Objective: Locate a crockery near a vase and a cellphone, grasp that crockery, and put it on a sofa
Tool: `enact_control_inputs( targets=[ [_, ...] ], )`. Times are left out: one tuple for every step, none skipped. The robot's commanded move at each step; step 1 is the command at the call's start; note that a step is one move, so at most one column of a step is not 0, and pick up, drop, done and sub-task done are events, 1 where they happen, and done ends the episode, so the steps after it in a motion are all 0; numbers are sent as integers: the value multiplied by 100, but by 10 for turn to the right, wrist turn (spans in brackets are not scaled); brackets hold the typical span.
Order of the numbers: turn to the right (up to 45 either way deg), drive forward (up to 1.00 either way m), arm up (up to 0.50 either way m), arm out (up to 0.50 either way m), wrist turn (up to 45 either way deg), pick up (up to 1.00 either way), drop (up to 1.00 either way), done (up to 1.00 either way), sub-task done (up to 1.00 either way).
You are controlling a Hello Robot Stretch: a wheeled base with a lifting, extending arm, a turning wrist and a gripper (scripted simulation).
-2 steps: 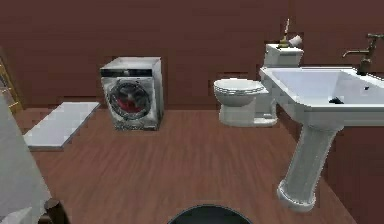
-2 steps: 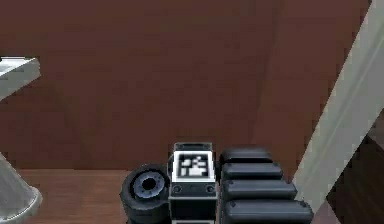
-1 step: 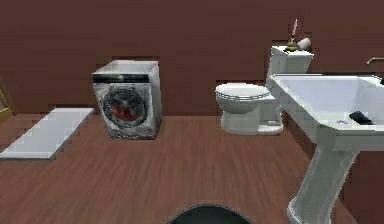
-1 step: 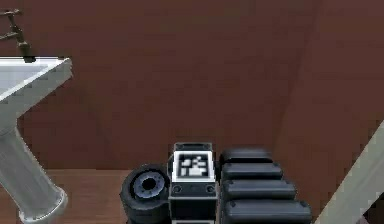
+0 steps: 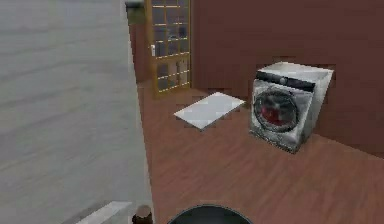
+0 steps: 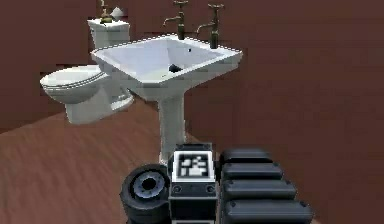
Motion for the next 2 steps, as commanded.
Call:
enact_control_inputs(
  targets=[
    [-450,0,0,0,0,0,0,0,0],
    [-450,0,0,0,0,0,0,0,0]
  ],
)
